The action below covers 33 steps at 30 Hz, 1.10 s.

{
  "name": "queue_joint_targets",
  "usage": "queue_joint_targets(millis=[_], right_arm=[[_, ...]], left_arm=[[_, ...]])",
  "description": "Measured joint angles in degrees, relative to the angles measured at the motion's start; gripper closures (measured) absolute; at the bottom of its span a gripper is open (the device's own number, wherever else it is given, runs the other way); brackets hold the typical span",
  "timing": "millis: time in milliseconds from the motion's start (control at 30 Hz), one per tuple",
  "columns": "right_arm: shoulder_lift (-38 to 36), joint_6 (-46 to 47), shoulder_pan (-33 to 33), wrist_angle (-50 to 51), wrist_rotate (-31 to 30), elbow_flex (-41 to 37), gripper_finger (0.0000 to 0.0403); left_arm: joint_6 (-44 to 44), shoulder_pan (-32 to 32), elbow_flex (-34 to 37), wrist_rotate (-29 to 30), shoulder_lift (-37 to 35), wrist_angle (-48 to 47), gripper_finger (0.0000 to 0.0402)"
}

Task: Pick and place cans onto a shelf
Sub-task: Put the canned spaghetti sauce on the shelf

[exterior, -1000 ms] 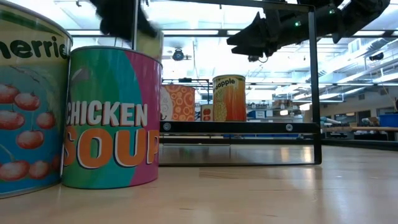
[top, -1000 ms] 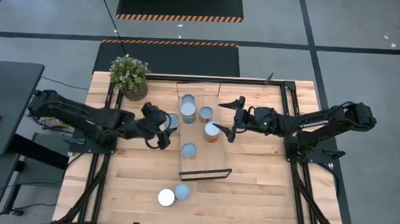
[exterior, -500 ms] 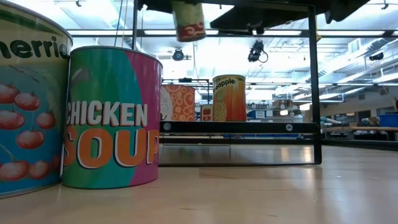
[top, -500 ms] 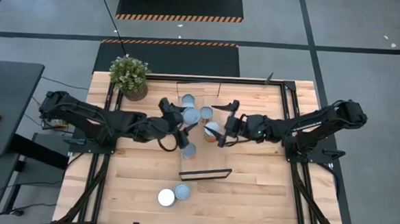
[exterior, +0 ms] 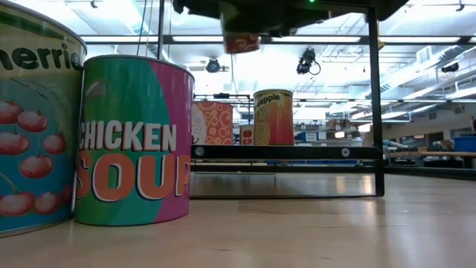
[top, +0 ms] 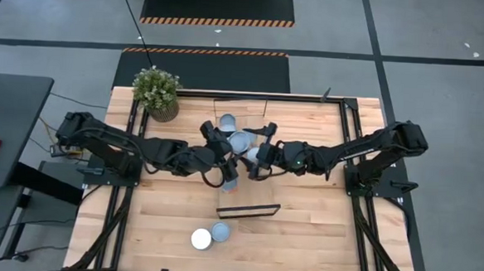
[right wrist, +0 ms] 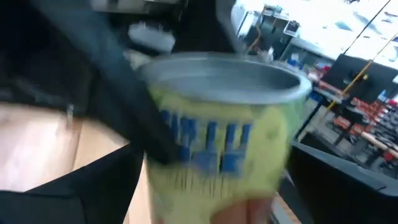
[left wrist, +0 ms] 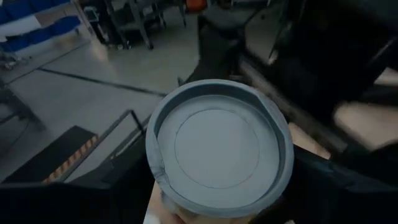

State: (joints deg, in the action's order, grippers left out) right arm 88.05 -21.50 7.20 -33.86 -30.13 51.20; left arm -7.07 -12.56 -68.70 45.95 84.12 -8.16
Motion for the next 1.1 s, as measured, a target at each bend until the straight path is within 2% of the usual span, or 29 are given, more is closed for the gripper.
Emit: queue_joint_targets(millis=[167, 300, 400, 600, 967, 1100], right_arm=[[0.7, -1.2, 0.1, 0.3, -0.2, 0.7, 0.0045], [0.9, -0.8, -0.2, 0.0, 0.3, 0.6, 0.0086], [0.9, -0.8, -0.3, 0.3, 0.1, 0.6, 0.0102], [0.9, 0.4, -0.3, 1.5, -0.7, 0.6, 0.0098], [0.9, 0.5, -0.3, 1.7, -0.2, 0.6, 0.0095], [0.9, 0.7, -0.3, 2.0, -0.3, 0.6, 0.0095]], left_arm=[[0.0, 0.0, 0.0, -0.1, 0.4, -0.7, 0.0109], [0.3, 0.0, 0.0, -0.7, 0.4, -1.2, 0.0091], [0.5, 0.2, 0.0, -1.5, 0.4, -1.3, 0.0087], [0.5, 1.3, 0.0, -5.1, 0.4, -2.0, 0.0085], [3.4, 1.1, 0.0, -4.1, 0.4, -2.0, 0.0084], [3.5, 1.6, 0.0, -5.7, 0.3, -2.5, 0.0083]])
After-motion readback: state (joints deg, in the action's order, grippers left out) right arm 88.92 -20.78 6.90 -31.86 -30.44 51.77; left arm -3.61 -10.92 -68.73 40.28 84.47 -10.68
